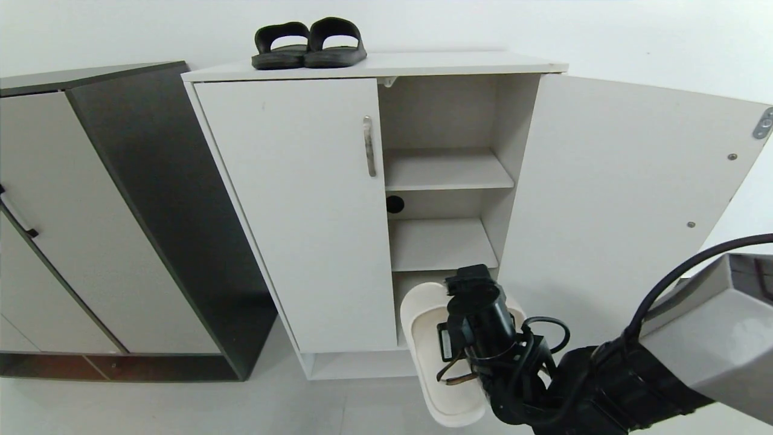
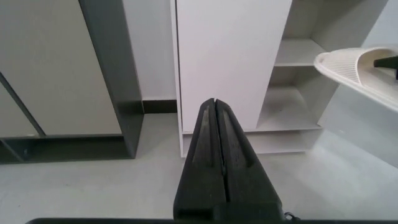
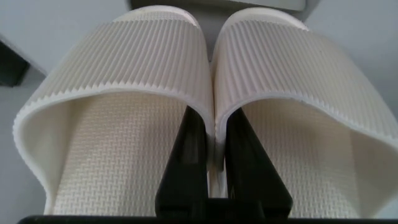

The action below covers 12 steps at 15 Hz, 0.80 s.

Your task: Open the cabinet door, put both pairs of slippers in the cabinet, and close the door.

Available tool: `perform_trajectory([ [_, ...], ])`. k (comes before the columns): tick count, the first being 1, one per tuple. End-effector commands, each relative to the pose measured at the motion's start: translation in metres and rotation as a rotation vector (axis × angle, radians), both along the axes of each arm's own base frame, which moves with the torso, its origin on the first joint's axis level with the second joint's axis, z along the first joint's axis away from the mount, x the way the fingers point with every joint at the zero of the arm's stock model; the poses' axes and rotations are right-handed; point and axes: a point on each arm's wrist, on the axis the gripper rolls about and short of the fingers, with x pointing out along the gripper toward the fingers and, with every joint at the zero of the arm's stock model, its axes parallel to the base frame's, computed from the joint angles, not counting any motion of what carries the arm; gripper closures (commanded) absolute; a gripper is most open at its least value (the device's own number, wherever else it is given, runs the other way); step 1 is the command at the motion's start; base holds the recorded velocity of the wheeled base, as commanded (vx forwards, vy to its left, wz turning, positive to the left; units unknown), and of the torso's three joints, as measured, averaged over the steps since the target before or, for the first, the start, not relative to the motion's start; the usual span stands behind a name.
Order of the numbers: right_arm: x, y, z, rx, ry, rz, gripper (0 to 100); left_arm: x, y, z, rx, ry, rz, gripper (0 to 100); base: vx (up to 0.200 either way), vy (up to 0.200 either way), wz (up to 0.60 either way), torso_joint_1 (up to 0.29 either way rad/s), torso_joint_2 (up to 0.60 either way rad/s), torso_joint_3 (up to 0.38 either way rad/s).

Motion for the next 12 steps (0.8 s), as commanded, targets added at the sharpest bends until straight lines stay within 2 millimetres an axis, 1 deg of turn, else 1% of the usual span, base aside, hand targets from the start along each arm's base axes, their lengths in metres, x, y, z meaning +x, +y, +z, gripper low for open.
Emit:
perform_trajectory([
  [1,0.011,0.003,-0.016,-0.021,0.020,-0.017,100,0.000,0.000,0.000,-0.001,0.002,-0.001,100,0.000,0.000,0.00,0.007,0.00,-0.110],
  [4,0.017,0.003,-0.022,-0.027,0.026,-0.028,100,0.000,0.000,0.000,-0.001,0.002,0.001,100,0.000,0.000,0.00,0.002,0.00,-0.160],
  [6,0.020,0.003,-0.021,-0.024,0.017,-0.044,100,0.000,0.000,0.000,-0.001,0.002,-0.001,100,0.000,0.000,0.00,0.002,0.00,-0.198],
  [8,0.033,0.005,-0.029,-0.025,-0.021,-0.121,100,0.000,0.000,0.000,-0.001,0.002,0.001,100,0.000,0.000,0.00,0.000,0.00,-0.200],
  [10,0.035,0.009,-0.024,0.034,-0.088,-0.121,100,0.000,0.000,0.000,-0.001,0.002,0.001,100,0.000,0.000,0.00,0.010,0.00,-0.205],
  [11,0.032,0.008,-0.019,0.036,-0.134,-0.104,100,0.000,0.000,0.000,-0.001,0.002,0.001,100,0.000,0.000,0.00,0.007,0.00,-0.207],
  [12,0.031,0.006,-0.019,0.035,-0.171,-0.096,100,0.000,0.000,0.000,-0.001,0.004,0.001,100,0.000,0.000,0.00,0.007,0.00,-0.193],
])
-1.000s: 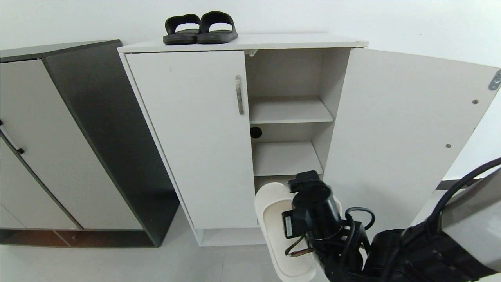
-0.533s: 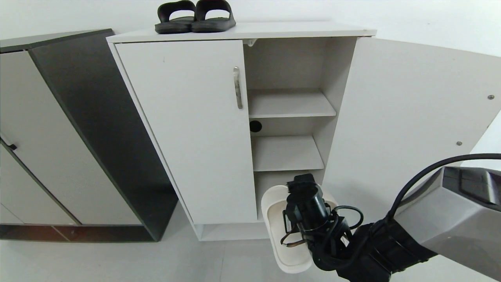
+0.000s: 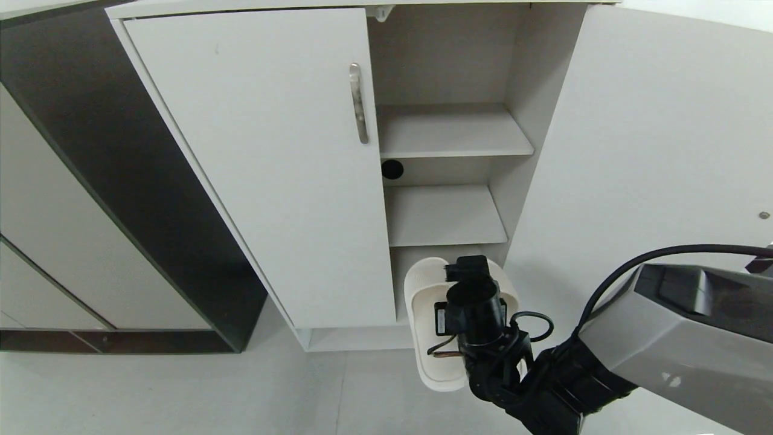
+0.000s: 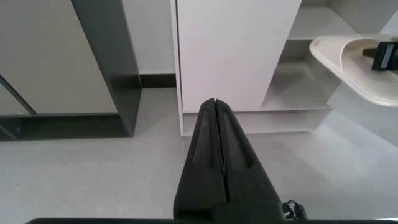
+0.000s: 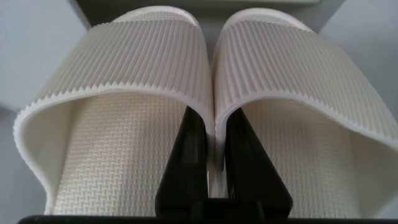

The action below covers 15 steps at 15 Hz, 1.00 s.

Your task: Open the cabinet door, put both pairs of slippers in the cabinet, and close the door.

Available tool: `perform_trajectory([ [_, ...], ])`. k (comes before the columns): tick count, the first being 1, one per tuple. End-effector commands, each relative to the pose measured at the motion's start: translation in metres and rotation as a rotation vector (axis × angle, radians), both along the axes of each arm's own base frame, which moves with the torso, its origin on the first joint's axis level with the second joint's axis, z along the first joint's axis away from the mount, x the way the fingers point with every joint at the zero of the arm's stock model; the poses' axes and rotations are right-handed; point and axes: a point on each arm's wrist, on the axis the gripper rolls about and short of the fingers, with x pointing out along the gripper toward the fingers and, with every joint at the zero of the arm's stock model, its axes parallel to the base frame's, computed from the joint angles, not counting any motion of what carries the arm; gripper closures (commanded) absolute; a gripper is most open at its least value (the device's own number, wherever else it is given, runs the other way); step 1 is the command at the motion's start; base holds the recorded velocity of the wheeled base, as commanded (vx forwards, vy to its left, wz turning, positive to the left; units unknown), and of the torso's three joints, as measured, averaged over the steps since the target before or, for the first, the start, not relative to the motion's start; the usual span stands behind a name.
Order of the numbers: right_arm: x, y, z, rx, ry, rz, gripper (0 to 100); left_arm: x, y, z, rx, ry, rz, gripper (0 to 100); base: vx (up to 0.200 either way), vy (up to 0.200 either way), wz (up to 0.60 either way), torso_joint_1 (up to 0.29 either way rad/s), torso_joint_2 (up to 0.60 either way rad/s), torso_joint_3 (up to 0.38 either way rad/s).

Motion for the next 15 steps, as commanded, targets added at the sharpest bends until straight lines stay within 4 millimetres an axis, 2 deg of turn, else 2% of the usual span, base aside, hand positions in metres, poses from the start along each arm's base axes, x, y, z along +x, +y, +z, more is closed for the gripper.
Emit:
perform_trajectory([
  [1,-0.002,-0.003,-0.005,-0.011,-0.045,0.008,100,0.000,0.000,0.000,-0.001,0.002,0.000,100,0.000,0.000,0.00,0.007,0.00,-0.203],
  [4,0.005,-0.003,-0.001,0.046,-0.124,-0.005,100,0.000,0.000,0.000,0.001,0.002,0.002,100,0.000,0.000,0.00,0.006,0.00,-0.154],
  [12,0.014,-0.012,-0.003,0.048,-0.123,-0.033,100,0.000,0.000,0.000,0.001,0.002,0.000,100,0.000,0.000,0.00,0.000,0.00,0.000],
  [15,0.014,-0.011,-0.003,0.046,-0.124,-0.034,100,0.000,0.000,0.000,0.001,0.002,0.000,100,0.200,0.000,0.00,-0.002,0.00,0.002],
])
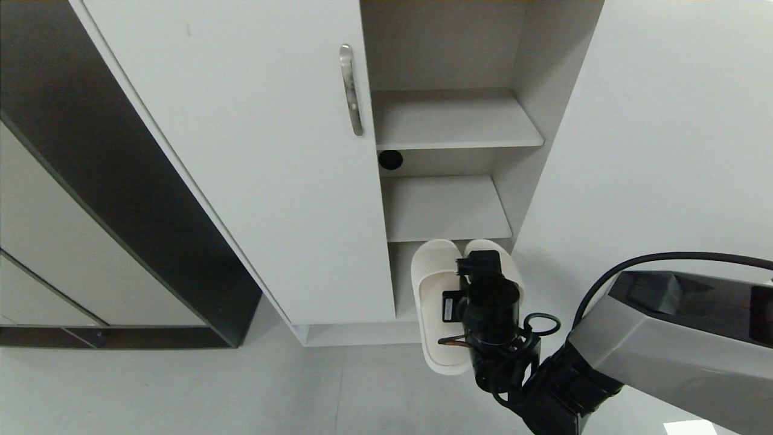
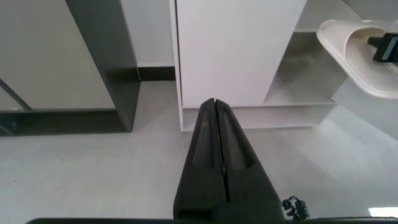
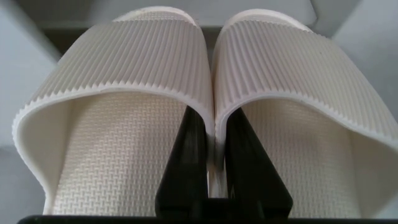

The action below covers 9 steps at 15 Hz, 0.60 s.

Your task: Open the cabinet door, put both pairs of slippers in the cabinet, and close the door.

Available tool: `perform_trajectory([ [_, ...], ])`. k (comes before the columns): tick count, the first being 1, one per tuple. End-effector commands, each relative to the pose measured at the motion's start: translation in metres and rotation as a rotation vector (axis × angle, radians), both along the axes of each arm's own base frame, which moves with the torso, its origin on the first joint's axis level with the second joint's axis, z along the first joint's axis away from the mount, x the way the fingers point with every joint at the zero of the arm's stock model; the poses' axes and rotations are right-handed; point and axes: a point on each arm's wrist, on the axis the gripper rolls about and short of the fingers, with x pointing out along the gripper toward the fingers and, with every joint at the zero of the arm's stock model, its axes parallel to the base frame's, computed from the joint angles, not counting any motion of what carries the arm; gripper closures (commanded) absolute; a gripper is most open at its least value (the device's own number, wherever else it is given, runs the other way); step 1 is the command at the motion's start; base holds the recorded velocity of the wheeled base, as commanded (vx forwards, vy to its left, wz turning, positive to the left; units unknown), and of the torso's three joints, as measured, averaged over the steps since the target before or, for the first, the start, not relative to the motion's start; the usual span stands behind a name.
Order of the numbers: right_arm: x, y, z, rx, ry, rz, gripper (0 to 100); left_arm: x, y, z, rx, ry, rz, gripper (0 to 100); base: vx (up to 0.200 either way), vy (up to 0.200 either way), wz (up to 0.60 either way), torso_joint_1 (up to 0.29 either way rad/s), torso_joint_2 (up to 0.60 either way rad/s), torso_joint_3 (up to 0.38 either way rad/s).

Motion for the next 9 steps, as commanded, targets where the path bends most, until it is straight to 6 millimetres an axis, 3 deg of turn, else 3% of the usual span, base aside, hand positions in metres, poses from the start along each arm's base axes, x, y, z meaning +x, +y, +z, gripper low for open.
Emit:
perform_trajectory([
  [1,0.0004,0.0002,-0.0001,0.000,0.000,-0.001,100,0.0001,0.0000,0.0000,0.000,0.001,0.000,100,0.200,0.000,0.00,-0.002,0.01,0.002],
  [7,0.0002,0.0010,-0.0010,0.001,-0.001,0.010,100,0.0002,0.0000,0.0001,-0.002,0.003,0.000,100,0.200,0.000,0.00,0.003,0.00,-0.002],
  [9,0.0005,0.0007,-0.0019,0.004,0.002,0.017,100,0.0001,0.0000,0.0000,-0.002,0.001,0.000,100,0.000,0.000,0.00,0.000,0.00,0.000],
])
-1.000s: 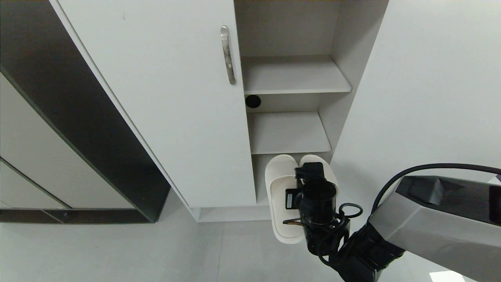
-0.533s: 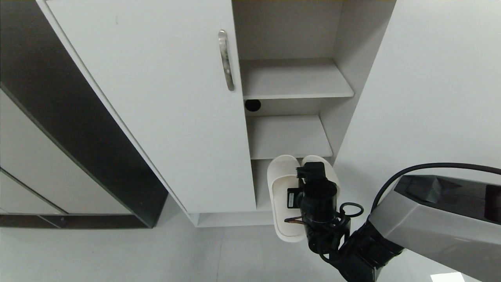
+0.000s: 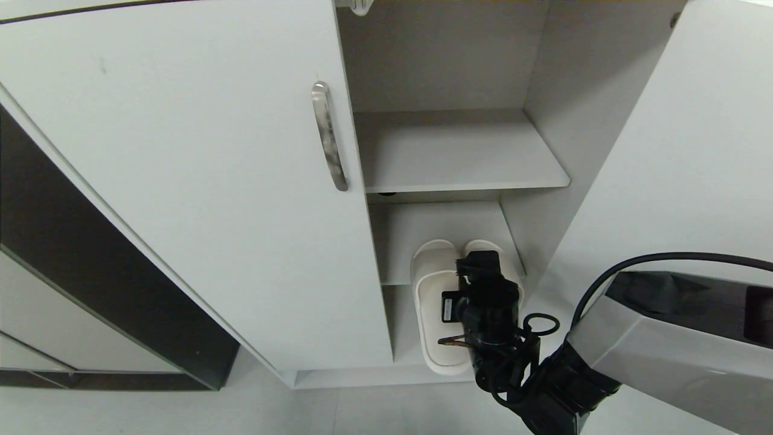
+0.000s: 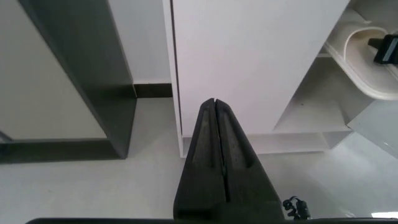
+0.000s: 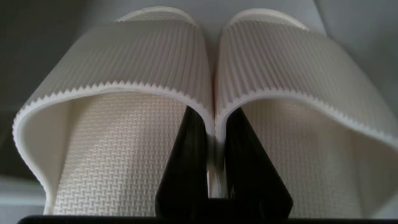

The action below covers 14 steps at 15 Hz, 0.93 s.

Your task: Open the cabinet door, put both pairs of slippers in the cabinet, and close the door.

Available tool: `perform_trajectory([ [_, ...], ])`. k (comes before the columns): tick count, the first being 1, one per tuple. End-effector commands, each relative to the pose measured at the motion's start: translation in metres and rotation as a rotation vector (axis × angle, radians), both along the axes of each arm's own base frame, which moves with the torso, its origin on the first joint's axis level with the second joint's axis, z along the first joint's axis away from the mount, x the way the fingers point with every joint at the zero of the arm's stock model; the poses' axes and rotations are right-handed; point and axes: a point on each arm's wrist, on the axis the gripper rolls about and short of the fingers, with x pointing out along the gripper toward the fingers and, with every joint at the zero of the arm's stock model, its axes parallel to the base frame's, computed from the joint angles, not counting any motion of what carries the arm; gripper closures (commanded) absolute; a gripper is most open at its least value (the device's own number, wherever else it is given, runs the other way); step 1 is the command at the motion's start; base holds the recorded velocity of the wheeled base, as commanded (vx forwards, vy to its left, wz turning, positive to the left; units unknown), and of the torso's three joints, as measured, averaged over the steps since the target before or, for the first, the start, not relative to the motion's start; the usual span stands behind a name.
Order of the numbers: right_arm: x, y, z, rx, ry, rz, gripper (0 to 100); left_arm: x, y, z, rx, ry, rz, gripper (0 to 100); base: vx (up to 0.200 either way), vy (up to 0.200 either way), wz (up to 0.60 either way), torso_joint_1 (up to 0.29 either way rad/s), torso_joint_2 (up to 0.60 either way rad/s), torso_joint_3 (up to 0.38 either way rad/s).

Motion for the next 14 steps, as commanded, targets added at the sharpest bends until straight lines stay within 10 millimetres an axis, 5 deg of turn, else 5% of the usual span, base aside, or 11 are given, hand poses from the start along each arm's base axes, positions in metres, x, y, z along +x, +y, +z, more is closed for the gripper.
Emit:
perform_trajectory([
  [1,0.002,-0.002,0.000,0.007,0.001,0.008,100,0.000,0.000,0.000,-0.001,0.001,0.000,100,0.000,0.000,0.00,0.000,0.00,0.000],
  [10,0.060,0.001,0.005,0.040,-0.078,0.000,100,0.000,0.000,0.000,-0.001,0.001,0.000,100,0.000,0.000,0.00,0.000,0.00,0.000],
  [14,0.083,0.009,0.023,0.040,-0.083,-0.011,100,0.000,0.000,0.000,-0.001,0.001,0.000,100,0.000,0.000,0.00,0.000,0.00,0.000],
])
